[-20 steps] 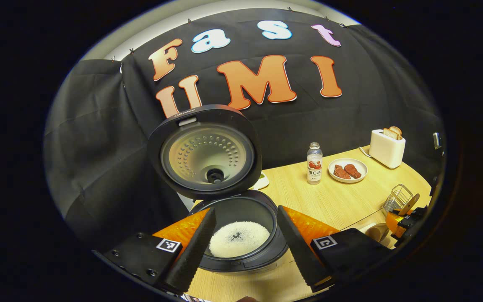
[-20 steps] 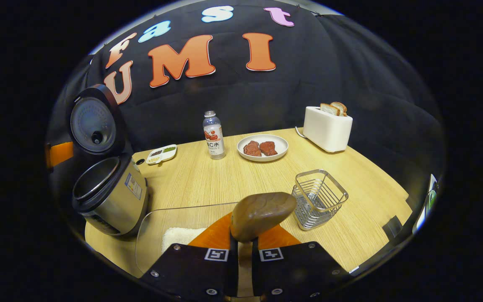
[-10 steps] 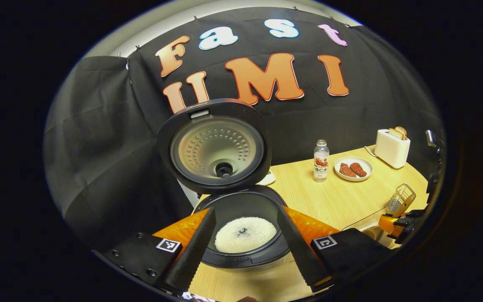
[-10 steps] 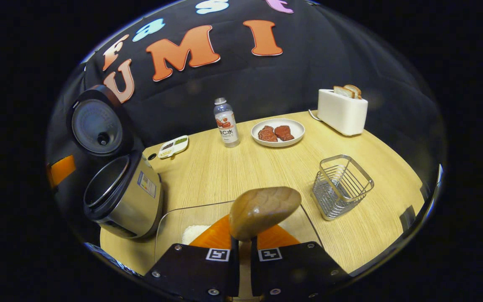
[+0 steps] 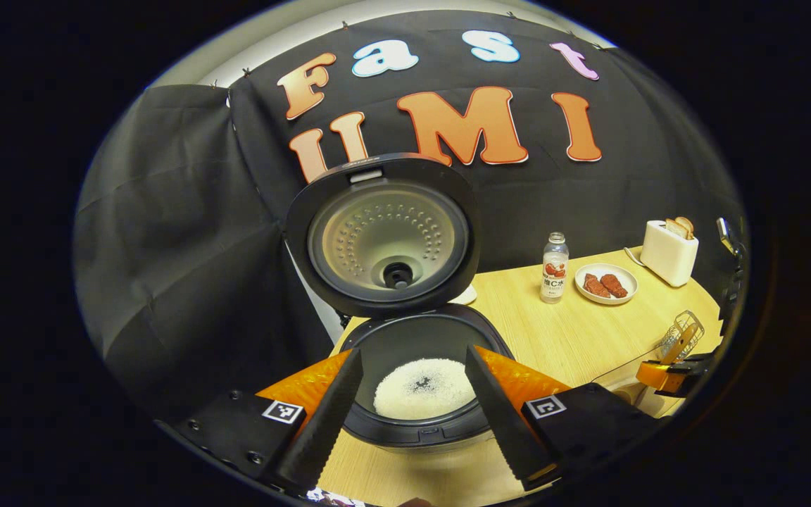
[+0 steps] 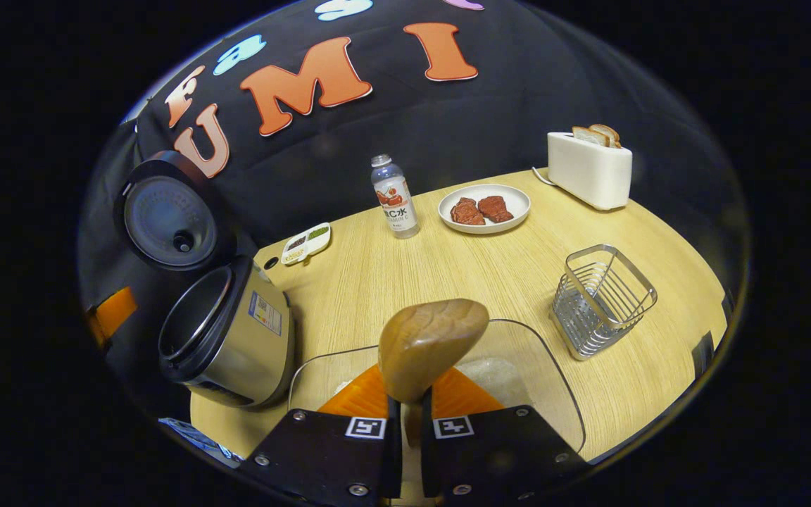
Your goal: Close the left gripper, press the button to open the rice cooker; take a wooden spoon from the chopstick holder with the right hand, scoop a spoonful of rice and pour it into the rice cooker, then put the wooden spoon back into the chopstick holder.
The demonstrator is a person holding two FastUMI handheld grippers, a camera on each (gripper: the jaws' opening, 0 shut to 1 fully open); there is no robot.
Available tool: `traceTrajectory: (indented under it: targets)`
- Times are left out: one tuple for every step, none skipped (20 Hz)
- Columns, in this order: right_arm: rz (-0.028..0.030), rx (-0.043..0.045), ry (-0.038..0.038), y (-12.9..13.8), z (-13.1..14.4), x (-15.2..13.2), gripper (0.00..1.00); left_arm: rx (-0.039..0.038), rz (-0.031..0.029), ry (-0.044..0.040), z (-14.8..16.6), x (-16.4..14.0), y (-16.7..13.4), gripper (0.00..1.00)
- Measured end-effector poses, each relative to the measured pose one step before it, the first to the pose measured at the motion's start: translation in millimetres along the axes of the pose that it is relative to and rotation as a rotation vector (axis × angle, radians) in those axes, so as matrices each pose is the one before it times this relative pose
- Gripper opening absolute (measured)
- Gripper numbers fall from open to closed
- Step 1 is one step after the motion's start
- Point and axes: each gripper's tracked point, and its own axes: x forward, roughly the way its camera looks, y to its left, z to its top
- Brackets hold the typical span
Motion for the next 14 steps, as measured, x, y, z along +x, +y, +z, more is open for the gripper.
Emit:
traceTrajectory:
  targets:
    - [0.00655,0.02346,0.01674,1.70,-0.80,-0.54,0.11,-0.00175,0.00045,0.00512,-1.65,0.60,1.82,0.90]
    - [0.01126,0.03396,0.01781,2.26,-2.41,-0.45,0.11,-0.00130,-0.00052,-0.00153,-0.90,-0.53,1.38,0.99]
    - [0.00578,0.02540,0.00574,2.82,-0.09,0.54,0.11,0.00081,0.00056,-0.00152,-0.16,0.11,1.88,0.99]
    - [-0.00164,-0.00133,-0.00298,-0.13,-0.30,0.34,0.11,0.00144,0.00003,-0.00018,-1.21,0.16,1.76,0.99]
    - [0.00028,-0.01230,0.00028,1.11,-1.03,-0.19,0.10,-0.00026,-0.00139,-0.00119,0.44,0.91,1.56,0.90]
    - [-0.00062,-0.01071,-0.00199,3.27,-1.10,-2.40,0.11,-0.00080,-0.00186,0.00069,-1.47,0.39,1.49,0.90]
    - [-0.00024,-0.01197,0.00098,2.53,-1.08,-1.02,0.11,-0.00175,-0.00263,0.00170,-0.79,1.88,1.60,0.99]
    - [0.00409,-0.00911,0.00052,2.81,-0.87,-1.40,0.11,-0.00363,-0.00256,-0.00056,-0.41,0.14,1.82,0.99]
    - [0.00591,-0.00596,0.00230,2.85,-1.08,-0.53,0.10,-0.00625,-0.00587,-0.00272,-0.15,0.43,0.73,0.99]
    - [0.00280,0.00095,0.00050,2.07,-0.10,-0.89,0.11,-0.00556,-0.00432,-0.00087,-1.31,0.24,1.10,0.99]
    - [0.00116,-0.00297,0.00450,2.03,-1.67,-0.24,0.10,-0.00267,-0.00415,-0.00079,-0.90,0.76,0.84,0.99]
    - [0.00008,-0.00070,0.00160,0.31,-0.05,-0.43,0.11,-0.00076,-0.00502,0.00137,-0.90,0.51,0.33,0.99]
    - [0.00286,-0.00287,0.01154,1.54,-0.59,0.37,0.10,-0.00190,-0.00577,-0.00028,-1.83,-1.01,1.22,0.99]
    - [0.00829,0.00875,0.01350,0.83,-1.85,-1.13,0.10,-0.00331,-0.00272,-0.00115,-1.66,-0.13,1.45,0.99]
